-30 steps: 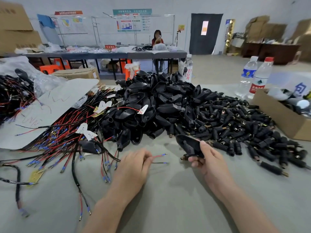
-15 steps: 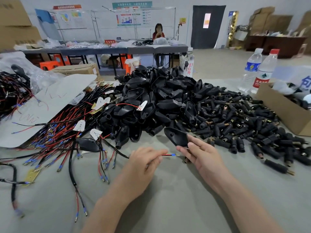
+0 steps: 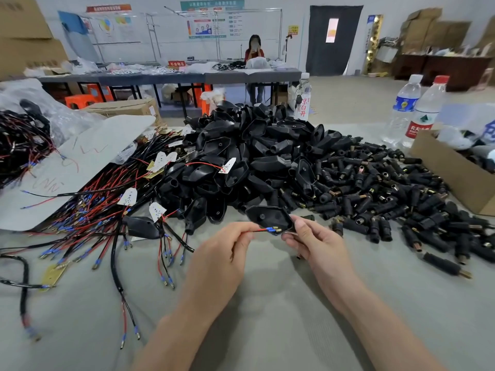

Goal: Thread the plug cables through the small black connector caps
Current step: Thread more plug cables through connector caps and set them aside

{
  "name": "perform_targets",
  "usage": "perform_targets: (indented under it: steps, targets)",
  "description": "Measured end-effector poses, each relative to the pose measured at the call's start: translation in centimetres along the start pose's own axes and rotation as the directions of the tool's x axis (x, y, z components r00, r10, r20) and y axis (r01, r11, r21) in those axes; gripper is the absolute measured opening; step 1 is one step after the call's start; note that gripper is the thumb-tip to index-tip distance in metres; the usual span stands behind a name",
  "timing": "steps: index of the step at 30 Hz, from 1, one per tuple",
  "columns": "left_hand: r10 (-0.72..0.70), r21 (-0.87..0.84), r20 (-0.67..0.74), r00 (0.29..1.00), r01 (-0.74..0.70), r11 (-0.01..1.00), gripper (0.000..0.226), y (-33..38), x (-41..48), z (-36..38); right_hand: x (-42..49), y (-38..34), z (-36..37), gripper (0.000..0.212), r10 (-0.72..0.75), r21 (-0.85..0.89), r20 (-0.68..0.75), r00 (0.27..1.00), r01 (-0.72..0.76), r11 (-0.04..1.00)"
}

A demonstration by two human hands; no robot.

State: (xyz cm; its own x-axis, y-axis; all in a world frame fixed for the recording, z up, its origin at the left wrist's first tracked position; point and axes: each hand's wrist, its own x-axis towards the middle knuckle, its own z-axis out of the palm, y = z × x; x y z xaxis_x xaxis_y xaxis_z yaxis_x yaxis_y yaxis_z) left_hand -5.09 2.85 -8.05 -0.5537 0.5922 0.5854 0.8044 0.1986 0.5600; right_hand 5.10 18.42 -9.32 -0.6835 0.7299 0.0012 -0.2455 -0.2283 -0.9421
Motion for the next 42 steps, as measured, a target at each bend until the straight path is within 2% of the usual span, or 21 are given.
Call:
perform_targets:
  steps: [3, 7, 14, 18, 23, 27, 31, 34, 42]
  targets:
    - [0.105, 0.134, -0.069, 0.992, -0.095, 0.986, 0.018, 0.4, 0.0, 0.0, -0.2, 0.1, 0.3, 0.018, 0.0, 0.016, 0.035, 0.999, 0.0, 1.0]
    - [0.186, 0.276, -0.128, 0.974, -0.145, 0.95, 0.017, 0.7, 0.1, -0.1, -0.4, 0.5, 0.8, 0.021, 0.005, 0.017, 0.088, 0.996, -0.006, 1.0]
    - [0.271, 0.365, -0.173, 0.947, -0.194, 0.911, 0.02, 1.1, 0.0, 0.2, -0.4, 0.7, 0.9, 0.018, 0.011, 0.044, 0.078, 0.997, -0.015, 0.999]
    - [0.259, 0.375, -0.158, 0.953, -0.185, 0.908, 0.023, 1.0, 0.1, 0.3, -0.5, 0.6, 1.0, 0.018, 0.007, 0.026, 0.071, 0.997, -0.009, 1.0]
    - [0.237, 0.328, -0.117, 0.964, -0.187, 0.926, 0.02, 0.8, -0.1, 0.6, -0.7, 0.4, 0.9, 0.018, -0.001, -0.011, 0.086, 0.996, 0.002, 1.0]
    - [0.182, 0.228, -0.121, 0.976, -0.151, 0.962, 0.014, 0.8, -0.2, 1.0, -0.9, 0.2, 0.9, 0.018, -0.011, -0.057, 0.131, 0.991, 0.018, 0.998]
    - [0.132, 0.146, -0.124, 0.983, -0.114, 0.983, 0.017, 0.4, -0.4, 1.4, -0.9, 0.1, 0.9, 0.027, -0.016, -0.072, 0.173, 0.985, 0.029, 0.997]
    - [0.07, 0.128, -0.11, 0.992, -0.056, 0.99, 0.019, 0.2, -0.3, 1.6, -0.9, 0.3, 1.1, 0.022, -0.018, -0.056, 0.194, 0.981, 0.029, 0.998]
    - [-0.075, -0.051, -0.055, 0.996, 0.072, 0.996, 0.016, -0.2, -0.2, 1.7, -0.8, 0.3, 1.2, 0.031, -0.014, -0.03, 0.176, 0.984, 0.02, 0.999]
